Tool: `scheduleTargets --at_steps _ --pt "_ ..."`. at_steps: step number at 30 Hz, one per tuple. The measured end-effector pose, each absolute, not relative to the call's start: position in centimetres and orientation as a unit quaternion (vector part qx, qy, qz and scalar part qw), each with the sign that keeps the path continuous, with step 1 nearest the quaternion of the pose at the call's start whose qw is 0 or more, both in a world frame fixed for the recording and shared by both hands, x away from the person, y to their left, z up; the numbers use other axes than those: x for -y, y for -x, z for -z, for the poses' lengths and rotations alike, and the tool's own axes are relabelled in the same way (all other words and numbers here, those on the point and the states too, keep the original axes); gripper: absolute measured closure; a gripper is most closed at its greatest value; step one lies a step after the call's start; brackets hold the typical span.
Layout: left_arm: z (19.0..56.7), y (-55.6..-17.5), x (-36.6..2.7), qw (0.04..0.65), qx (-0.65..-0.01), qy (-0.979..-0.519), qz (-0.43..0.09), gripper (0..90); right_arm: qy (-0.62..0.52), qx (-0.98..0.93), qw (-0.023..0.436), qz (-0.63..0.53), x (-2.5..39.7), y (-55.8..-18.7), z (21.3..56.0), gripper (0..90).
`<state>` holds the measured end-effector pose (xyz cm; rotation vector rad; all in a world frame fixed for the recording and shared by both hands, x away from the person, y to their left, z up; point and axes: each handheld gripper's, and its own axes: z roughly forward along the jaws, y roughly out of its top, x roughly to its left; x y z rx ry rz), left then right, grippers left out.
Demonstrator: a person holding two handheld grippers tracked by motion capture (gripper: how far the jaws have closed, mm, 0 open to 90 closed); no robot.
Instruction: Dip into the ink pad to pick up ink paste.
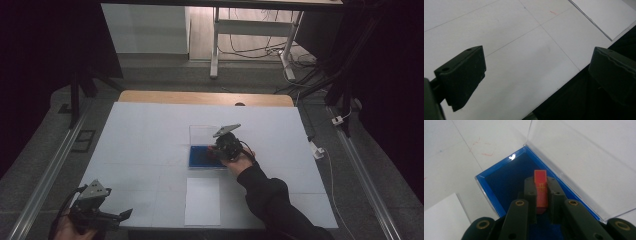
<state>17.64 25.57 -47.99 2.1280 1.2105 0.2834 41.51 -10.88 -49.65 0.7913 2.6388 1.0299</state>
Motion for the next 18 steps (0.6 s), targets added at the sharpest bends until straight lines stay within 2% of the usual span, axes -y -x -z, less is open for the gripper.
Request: scheduleTargets --at_steps 4,7,12,18 --pt "48.0 -17.7 -25.5 0.331 -0.463 -0.815 -0.108 1.7 -0.246 -0.9 0.142 -0.329 9.9 -40.5 49.6 81.6" --pt "48.0 -17.8 -25.4 0.33 -0.462 -0.816 -0.106 1.8 -0.241 -0.902 0.153 -0.325 9.7 -40.3 49.6 81.6" --pt "48.0 -17.8 -25.4 0.33 -0.46 -0.817 -0.107 1.9 -0.27 -0.889 0.108 -0.354 10.8 -41.2 49.8 81.5" --pt "48.0 -17.9 -25.6 0.334 -0.46 -0.816 -0.105 1.9 -0.26 -0.893 0.113 -0.35 10.7 -41.1 49.7 81.1"
